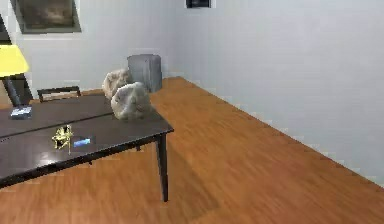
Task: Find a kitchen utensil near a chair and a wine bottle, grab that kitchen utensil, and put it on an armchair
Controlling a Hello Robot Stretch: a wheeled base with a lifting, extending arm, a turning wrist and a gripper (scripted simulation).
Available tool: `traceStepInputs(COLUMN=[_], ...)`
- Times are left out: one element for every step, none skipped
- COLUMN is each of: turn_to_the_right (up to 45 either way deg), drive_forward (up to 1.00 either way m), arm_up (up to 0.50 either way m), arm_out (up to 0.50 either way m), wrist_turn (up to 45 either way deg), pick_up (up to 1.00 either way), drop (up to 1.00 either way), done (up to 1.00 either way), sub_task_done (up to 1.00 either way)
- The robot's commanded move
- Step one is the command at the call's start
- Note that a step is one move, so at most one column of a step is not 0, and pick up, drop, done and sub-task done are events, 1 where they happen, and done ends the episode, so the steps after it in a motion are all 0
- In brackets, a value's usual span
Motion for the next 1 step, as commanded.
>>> traceStepInputs(turn_to_the_right=[27.0], drive_forward=[0.0], arm_up=[0.0], arm_out=[0.0], wrist_turn=[0.0], pick_up=[0.0], drop=[0.0], done=[0.0], sub_task_done=[0.0])
